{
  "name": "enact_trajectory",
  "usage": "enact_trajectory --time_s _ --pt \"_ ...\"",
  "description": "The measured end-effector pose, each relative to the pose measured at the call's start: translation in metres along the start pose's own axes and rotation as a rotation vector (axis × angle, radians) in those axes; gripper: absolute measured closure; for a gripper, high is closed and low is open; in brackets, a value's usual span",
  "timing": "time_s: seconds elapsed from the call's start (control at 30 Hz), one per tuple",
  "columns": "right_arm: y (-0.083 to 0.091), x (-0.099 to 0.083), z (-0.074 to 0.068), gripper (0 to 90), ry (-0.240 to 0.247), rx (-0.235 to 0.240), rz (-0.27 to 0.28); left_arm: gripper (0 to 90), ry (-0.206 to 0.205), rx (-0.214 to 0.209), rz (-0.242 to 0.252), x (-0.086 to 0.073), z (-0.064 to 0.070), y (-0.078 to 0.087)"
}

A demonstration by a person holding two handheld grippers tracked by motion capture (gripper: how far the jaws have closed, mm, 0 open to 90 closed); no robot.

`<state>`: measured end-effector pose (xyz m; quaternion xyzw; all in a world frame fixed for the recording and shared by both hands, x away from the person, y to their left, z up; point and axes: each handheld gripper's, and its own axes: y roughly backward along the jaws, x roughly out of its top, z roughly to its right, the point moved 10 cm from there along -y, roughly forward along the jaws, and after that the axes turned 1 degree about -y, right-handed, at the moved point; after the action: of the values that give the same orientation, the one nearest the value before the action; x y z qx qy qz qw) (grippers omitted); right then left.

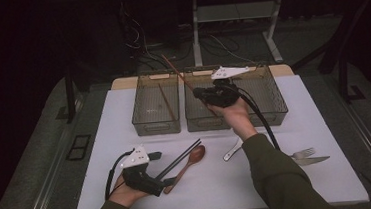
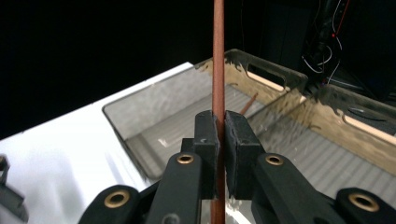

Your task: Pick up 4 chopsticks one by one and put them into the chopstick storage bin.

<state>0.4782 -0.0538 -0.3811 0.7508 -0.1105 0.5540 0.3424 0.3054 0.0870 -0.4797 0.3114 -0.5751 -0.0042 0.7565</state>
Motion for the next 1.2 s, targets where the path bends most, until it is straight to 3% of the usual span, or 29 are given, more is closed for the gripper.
enact_trajectory --time_s 0.7,1.2 --pt "-0.083 0.028 -0.038 83.7 0.004 0.047 -0.032 0.0 -0.001 -0.009 0.009 0.001 0.002 0.001" --pt "-0.129 0.019 -0.039 83.7 -0.022 0.012 -0.090 0.0 -0.011 -0.018 0.009 0.001 0.003 0.002"
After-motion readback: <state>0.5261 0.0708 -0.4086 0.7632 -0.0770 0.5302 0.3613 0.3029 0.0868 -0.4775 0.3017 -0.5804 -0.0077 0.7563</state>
